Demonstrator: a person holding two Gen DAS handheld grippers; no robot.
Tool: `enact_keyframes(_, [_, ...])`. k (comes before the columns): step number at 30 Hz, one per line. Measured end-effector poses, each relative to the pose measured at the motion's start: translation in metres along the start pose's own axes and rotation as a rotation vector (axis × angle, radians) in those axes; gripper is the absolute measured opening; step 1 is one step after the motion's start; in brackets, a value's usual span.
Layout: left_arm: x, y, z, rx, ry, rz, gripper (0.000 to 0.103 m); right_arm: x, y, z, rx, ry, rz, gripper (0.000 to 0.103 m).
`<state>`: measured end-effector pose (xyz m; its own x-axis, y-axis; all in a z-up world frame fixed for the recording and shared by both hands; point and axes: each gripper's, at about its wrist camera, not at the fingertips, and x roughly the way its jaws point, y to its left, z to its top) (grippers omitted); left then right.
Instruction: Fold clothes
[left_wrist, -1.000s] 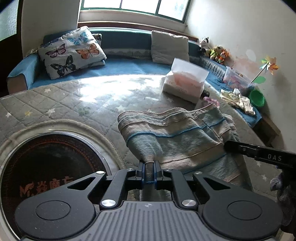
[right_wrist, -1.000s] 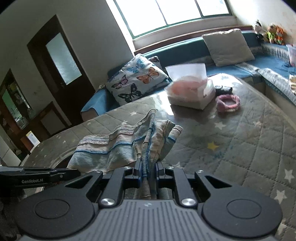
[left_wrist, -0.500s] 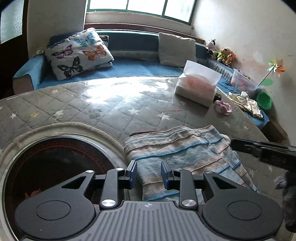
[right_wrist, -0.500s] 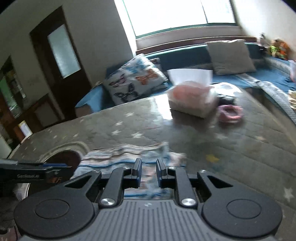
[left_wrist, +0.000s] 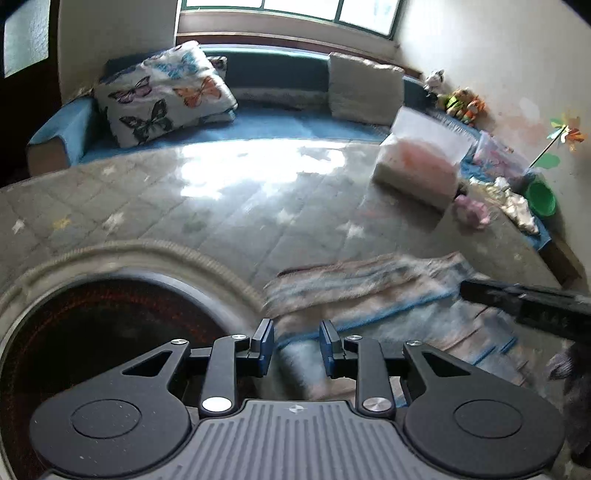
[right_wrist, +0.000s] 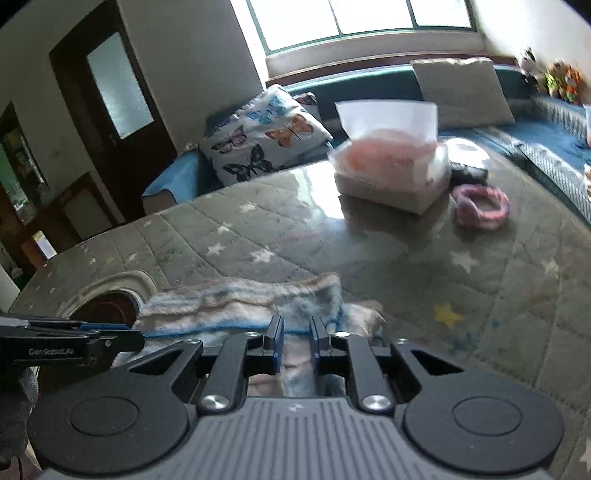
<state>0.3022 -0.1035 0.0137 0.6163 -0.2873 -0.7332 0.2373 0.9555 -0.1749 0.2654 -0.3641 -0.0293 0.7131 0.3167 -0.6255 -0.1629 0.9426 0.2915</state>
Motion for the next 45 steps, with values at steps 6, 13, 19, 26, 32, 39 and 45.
enact_keyframes(6, [0.014, -0.033, 0.017, 0.064, -0.015, -0.068, 0.028, 0.013, 0.001, 0.004, 0.004, 0.017, 0.004, 0.015])
enact_keyframes(13, [0.048, -0.052, 0.029, 0.084, 0.002, -0.098, 0.027, 0.015, -0.005, 0.003, 0.006, 0.024, 0.015, 0.015])
enact_keyframes(19, [0.057, -0.056, 0.031, 0.105, -0.004, -0.082, 0.028, 0.018, -0.008, 0.002, 0.004, 0.023, 0.022, 0.015])
enact_keyframes(26, [0.04, -0.055, 0.027, 0.1, -0.002, -0.061, 0.041, 0.007, 0.006, 0.003, -0.062, 0.012, 0.013, 0.032])
enact_keyframes(32, [0.014, -0.053, 0.011, 0.108, -0.006, -0.044, 0.056, -0.013, 0.019, -0.008, -0.118, 0.015, 0.015, 0.038])
enact_keyframes(39, [-0.023, -0.048, -0.015, 0.101, -0.021, -0.034, 0.07, -0.049, 0.024, -0.032, -0.13, 0.018, 0.043, 0.038])
enact_keyframes(45, [-0.056, -0.035, -0.046, 0.079, -0.034, -0.016, 0.079, -0.079, 0.033, -0.053, -0.162, 0.015, 0.073, 0.039])
